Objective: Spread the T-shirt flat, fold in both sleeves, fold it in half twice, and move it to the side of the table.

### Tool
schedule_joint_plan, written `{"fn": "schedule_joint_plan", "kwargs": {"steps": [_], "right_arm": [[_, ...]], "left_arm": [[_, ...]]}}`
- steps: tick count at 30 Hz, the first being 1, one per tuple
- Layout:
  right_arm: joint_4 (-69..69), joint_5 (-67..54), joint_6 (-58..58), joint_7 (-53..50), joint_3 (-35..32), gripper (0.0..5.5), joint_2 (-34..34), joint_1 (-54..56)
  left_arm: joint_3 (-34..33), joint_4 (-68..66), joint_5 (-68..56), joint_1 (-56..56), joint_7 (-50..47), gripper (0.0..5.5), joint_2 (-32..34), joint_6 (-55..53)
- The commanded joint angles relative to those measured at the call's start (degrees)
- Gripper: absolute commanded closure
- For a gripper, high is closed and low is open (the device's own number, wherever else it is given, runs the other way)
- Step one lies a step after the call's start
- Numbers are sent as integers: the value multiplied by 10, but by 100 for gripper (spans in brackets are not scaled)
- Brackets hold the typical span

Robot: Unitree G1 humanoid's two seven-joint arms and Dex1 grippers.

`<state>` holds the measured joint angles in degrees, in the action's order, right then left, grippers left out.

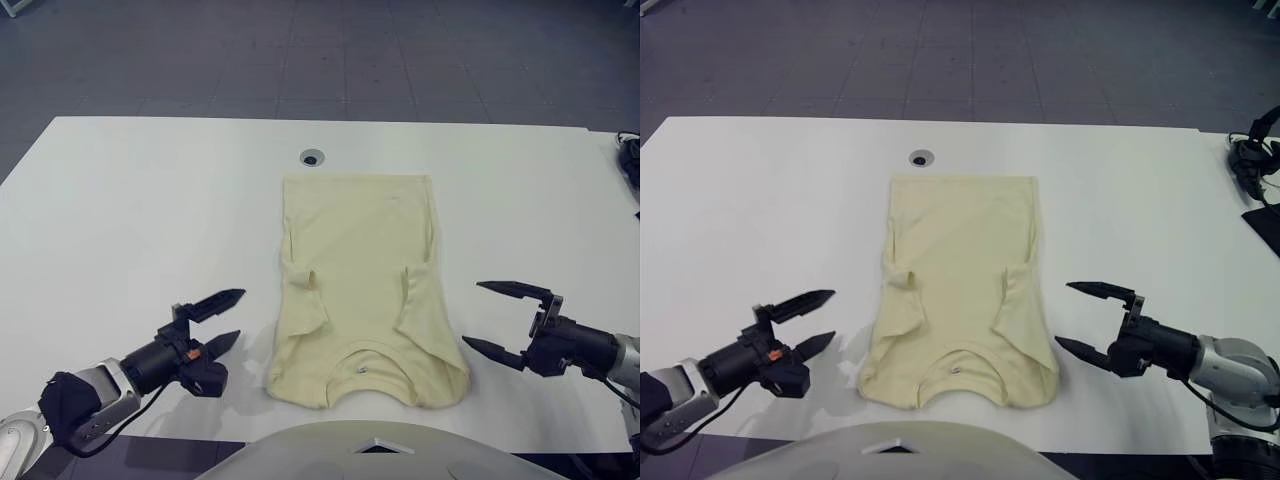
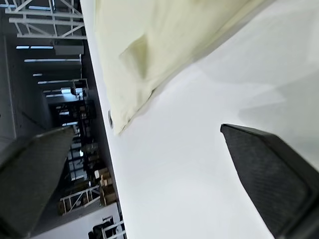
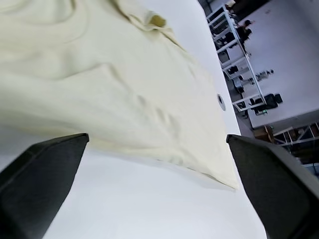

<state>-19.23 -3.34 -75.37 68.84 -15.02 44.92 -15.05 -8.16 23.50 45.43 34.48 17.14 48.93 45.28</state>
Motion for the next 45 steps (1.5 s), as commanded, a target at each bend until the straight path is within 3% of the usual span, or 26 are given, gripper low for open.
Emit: {"fn": "schedule_joint_plan", "kwargs": {"steps": [1, 5, 9, 33, 37, 40, 45], "right_arm": [[-72, 88, -157, -28, 39, 12, 57, 32], [-67, 127, -170, -85, 73, 12, 69, 41], [-63, 163, -169, -136, 99, 10, 80, 52], [-44, 245, -103, -324, 217, 419, 132, 59], [-32, 205, -50, -331, 258, 485, 152, 39], [-2, 110, 35, -305, 311, 545, 183, 11], [150, -168, 268, -172, 376, 548, 268, -62]], "left_arm": [[66, 1, 29, -26, 34, 10, 20, 32], [99, -8, 39, -43, 43, 10, 17, 28], [116, -16, 35, -32, 59, 77, 31, 18], [156, -2, 3, -6, 79, 527, 32, -12], [158, 1, -49, 11, 108, 550, 37, -39], [158, 13, -111, 26, 148, 550, 47, -76], [141, 79, -314, 77, 245, 550, 83, -195]]}}
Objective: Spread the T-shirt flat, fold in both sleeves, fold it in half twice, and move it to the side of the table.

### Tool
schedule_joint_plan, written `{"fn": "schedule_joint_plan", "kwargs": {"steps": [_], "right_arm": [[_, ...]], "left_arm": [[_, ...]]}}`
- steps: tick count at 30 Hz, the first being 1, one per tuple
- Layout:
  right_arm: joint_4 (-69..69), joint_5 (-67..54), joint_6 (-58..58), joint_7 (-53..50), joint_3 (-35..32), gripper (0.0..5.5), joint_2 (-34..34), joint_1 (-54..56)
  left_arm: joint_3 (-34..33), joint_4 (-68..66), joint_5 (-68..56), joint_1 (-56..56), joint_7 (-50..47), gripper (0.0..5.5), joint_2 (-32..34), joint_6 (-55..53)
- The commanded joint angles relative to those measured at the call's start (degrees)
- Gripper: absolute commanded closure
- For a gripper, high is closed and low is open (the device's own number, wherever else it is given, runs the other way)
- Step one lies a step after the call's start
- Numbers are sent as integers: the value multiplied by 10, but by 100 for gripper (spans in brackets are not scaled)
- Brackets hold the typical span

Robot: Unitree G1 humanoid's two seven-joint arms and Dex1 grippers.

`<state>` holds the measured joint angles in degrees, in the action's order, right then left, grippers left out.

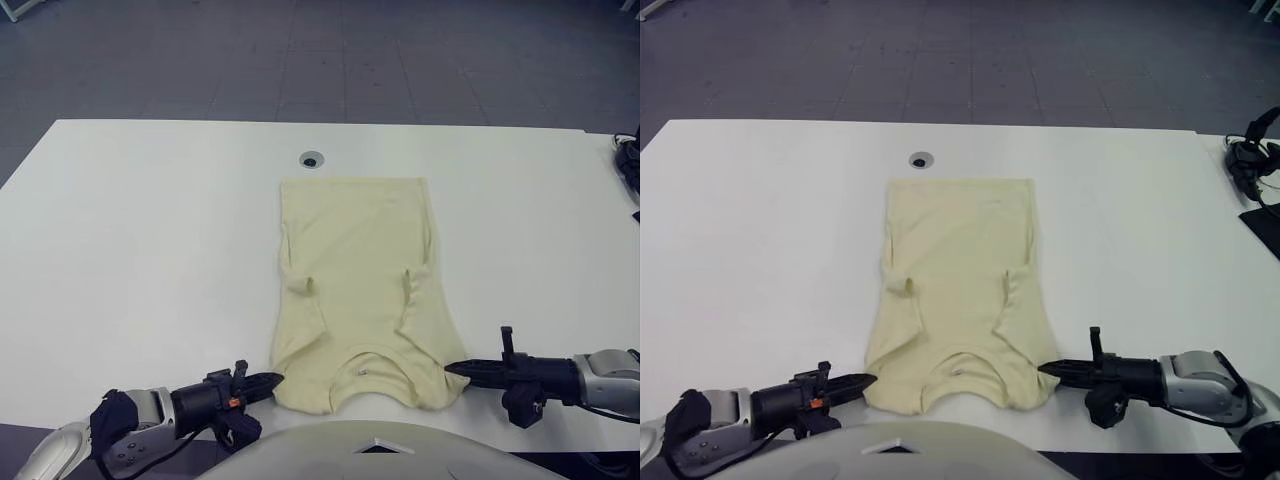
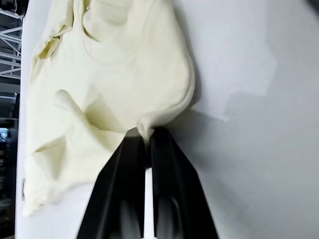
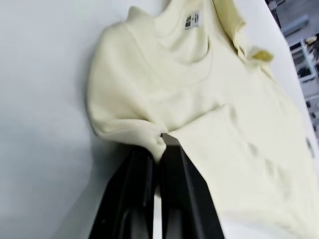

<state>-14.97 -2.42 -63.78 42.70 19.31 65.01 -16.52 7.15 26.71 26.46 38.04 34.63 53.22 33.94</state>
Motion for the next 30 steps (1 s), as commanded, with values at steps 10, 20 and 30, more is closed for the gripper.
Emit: {"fn": "schedule_joint_plan", "kwargs": {"steps": [10, 20, 30], "right_arm": [[355, -678, 507, 319, -216, 548, 167, -175], [450, -715, 734, 379, -425, 548, 52, -221], [433, -584, 786, 383, -414, 548, -25, -123]], "left_arm": [[-307, 138, -523, 205, 269, 550, 67, -206], [-442, 156, -660, 193, 375, 550, 32, -287], [-448, 177, -692, 75, 390, 550, 60, -372]]}}
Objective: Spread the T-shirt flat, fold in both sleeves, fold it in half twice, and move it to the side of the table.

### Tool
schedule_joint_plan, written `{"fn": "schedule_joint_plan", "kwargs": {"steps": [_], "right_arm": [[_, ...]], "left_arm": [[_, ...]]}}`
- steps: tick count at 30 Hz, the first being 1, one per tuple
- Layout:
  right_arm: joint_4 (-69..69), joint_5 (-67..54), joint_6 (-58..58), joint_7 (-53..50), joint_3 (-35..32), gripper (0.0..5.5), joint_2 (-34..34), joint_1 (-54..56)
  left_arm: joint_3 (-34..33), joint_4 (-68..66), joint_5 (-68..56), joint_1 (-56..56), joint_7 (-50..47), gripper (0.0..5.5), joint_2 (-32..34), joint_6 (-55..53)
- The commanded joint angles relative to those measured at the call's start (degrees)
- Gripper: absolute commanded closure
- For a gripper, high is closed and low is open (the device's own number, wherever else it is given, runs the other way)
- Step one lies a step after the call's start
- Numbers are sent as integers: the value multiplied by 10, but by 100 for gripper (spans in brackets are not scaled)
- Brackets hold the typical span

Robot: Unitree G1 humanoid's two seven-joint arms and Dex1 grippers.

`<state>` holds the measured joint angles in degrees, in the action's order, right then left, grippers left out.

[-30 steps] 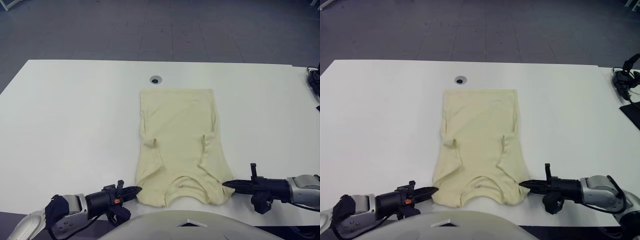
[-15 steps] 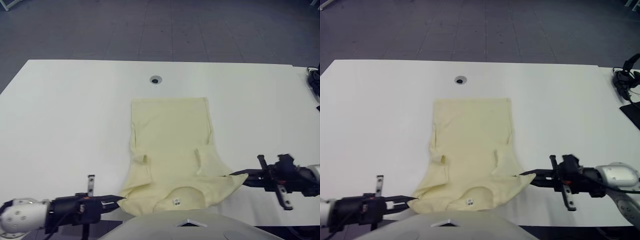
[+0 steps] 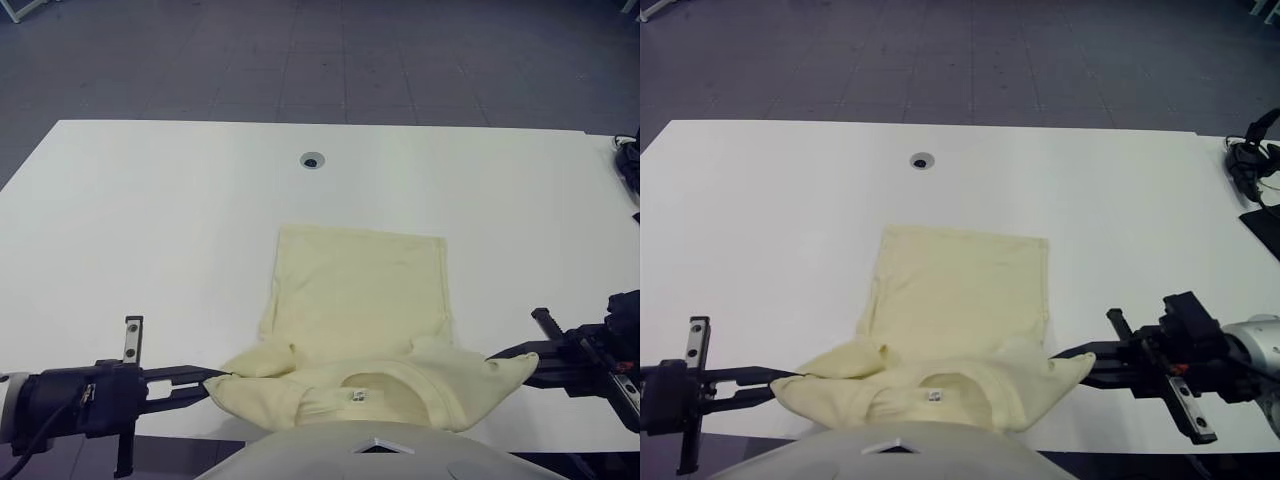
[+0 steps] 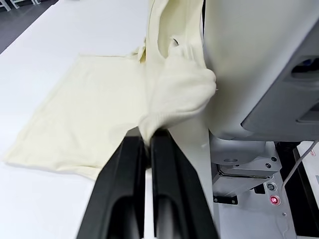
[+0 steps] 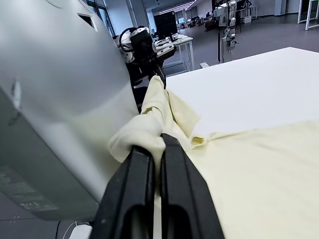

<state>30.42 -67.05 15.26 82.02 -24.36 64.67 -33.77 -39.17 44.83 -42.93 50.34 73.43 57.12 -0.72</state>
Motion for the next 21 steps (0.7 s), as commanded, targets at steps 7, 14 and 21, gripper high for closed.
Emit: {"fn": "schedule_joint_plan", "kwargs": {"steps": [7, 14, 21], "right_arm": [[-138, 225, -56, -89, 88, 548, -85, 221], [-271, 353, -123, -145, 139, 548, -148, 353], [-369, 420, -168, -136, 162, 548, -164, 389]], "left_arm": [[238, -120, 149, -378, -128, 550, 17, -53], [425, -300, 350, -613, -231, 550, -104, -19], [485, -432, 428, -681, -264, 550, -169, 29]]}}
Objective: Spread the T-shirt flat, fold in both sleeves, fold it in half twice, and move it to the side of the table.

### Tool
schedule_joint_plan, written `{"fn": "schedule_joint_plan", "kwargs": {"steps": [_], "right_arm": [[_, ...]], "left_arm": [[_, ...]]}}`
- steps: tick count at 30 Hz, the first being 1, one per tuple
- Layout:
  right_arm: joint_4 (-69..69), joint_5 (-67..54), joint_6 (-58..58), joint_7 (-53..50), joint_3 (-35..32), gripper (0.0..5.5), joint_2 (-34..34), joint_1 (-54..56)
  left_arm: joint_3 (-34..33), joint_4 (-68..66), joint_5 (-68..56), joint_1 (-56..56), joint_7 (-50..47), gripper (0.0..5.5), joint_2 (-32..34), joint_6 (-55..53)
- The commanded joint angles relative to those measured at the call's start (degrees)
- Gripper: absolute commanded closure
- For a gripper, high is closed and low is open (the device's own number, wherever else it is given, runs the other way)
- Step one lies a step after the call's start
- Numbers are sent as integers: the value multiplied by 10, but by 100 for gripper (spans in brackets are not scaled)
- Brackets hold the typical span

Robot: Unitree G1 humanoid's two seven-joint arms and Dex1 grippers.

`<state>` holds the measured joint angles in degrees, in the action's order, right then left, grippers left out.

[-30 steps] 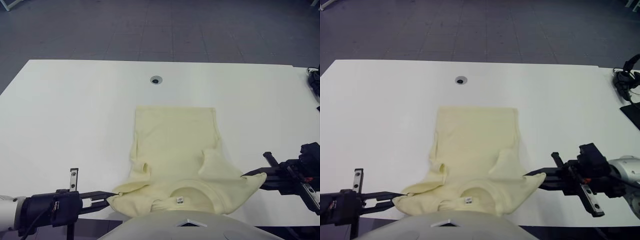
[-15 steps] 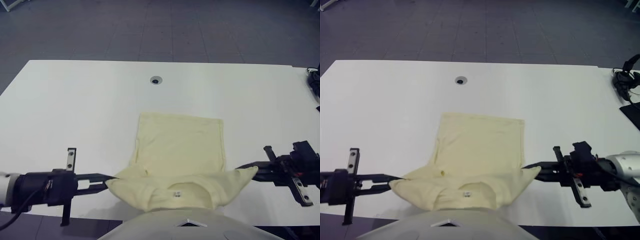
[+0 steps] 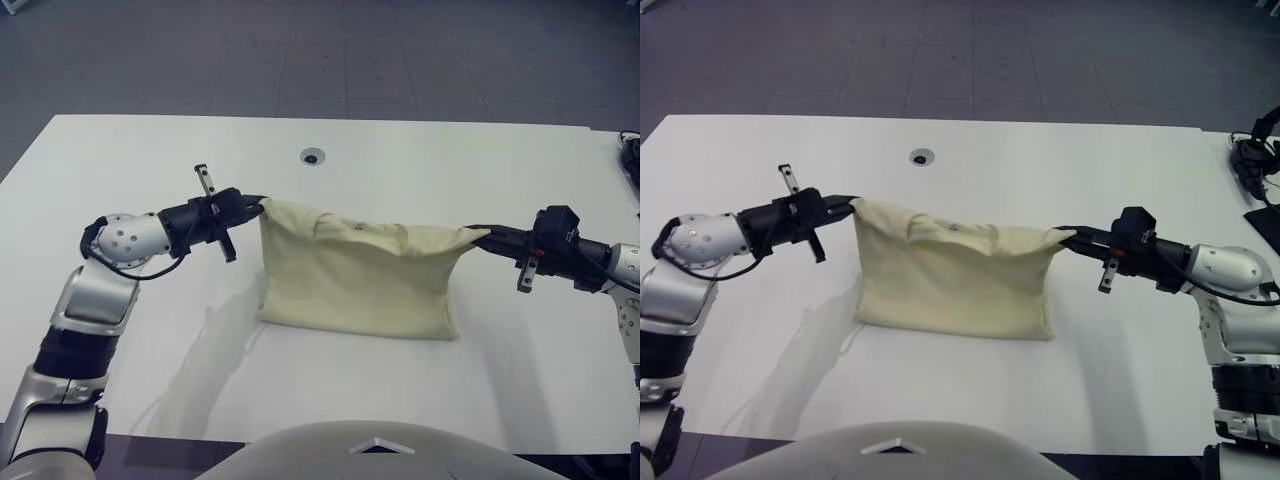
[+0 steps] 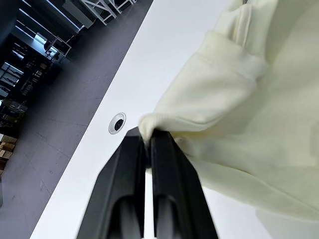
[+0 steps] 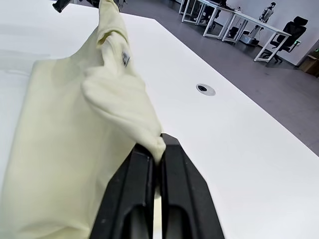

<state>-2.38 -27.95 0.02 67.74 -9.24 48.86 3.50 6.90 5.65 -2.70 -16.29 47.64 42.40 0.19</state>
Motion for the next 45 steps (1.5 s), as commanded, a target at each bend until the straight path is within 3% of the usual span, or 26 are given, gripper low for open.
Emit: {"fn": "schedule_joint_plan", "kwargs": {"steps": [1, 3, 10, 14, 22, 27, 32, 37, 42, 45], "right_arm": [[-53, 41, -20, 6, 16, 548, -6, 17], [-70, 57, -22, 2, 22, 548, -6, 18], [-160, 118, -41, -119, 10, 445, -46, 99], [-221, 172, -50, -220, 9, 382, -64, 141], [-230, 237, -115, -272, 42, 274, -86, 160], [-193, 276, -176, -253, 106, 192, -111, 170], [-238, 367, -240, -257, 184, 112, -129, 220], [-363, 548, -311, -297, 288, 23, -77, 277], [-371, 594, -354, -290, 311, 10, 13, 258], [-330, 568, -362, -256, 301, 10, 60, 230]], "left_arm": [[32, -48, 32, -13, -5, 550, -27, 24], [43, -57, 39, -10, -4, 550, -34, 28], [32, -95, 44, -20, -61, 550, -86, 12], [6, -139, 57, -49, -147, 474, -128, -13], [-12, -142, 60, -42, -183, 362, -140, -61], [-24, -145, 57, -31, -196, 276, -142, -69], [-44, -105, 46, -19, -207, 191, -146, -65], [-72, -40, 42, 1, -219, 98, -138, -74], [-94, 26, 47, 41, -222, 22, -126, -84], [-108, 62, 46, 65, -225, 13, -124, -93]]}}
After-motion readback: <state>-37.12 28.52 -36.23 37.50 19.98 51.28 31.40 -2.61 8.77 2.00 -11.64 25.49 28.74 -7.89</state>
